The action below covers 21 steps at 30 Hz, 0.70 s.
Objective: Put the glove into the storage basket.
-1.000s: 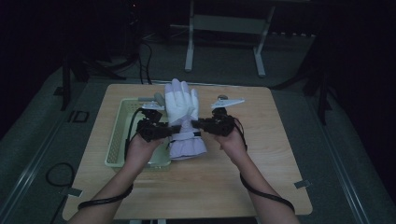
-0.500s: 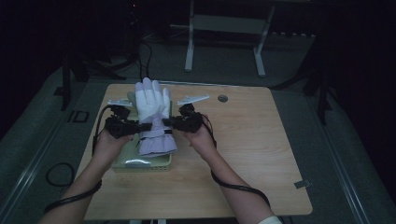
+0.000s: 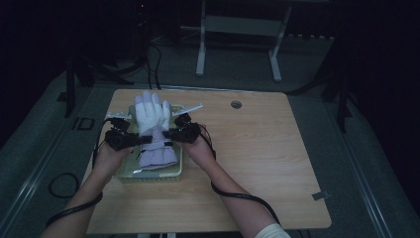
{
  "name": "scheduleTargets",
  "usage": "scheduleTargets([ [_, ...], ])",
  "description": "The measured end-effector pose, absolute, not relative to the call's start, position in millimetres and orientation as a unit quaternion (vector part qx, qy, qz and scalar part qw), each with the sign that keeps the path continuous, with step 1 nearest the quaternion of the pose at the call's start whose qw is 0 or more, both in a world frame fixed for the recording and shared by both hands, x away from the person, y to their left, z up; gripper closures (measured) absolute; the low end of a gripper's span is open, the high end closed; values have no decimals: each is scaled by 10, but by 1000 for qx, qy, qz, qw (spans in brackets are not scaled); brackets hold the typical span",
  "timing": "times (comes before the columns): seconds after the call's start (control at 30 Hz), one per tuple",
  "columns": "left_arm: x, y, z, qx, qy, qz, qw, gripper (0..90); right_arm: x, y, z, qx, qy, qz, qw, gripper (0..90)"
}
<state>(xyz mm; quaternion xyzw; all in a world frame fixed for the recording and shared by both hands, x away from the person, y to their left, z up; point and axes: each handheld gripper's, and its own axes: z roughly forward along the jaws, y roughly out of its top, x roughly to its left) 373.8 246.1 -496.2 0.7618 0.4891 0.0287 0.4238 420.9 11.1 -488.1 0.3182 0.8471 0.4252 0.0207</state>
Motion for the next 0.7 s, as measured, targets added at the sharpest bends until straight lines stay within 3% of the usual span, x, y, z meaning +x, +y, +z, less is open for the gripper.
scheduleTargets([
  [0.23,3751,2356,-5106,779,493,20,388,678,4179,95,-5047,321,861,394,20,813],
  [0.7,3814,2142,-5198,805,517,56,285,620,4193,194,-5182,332,878,345,26,792],
])
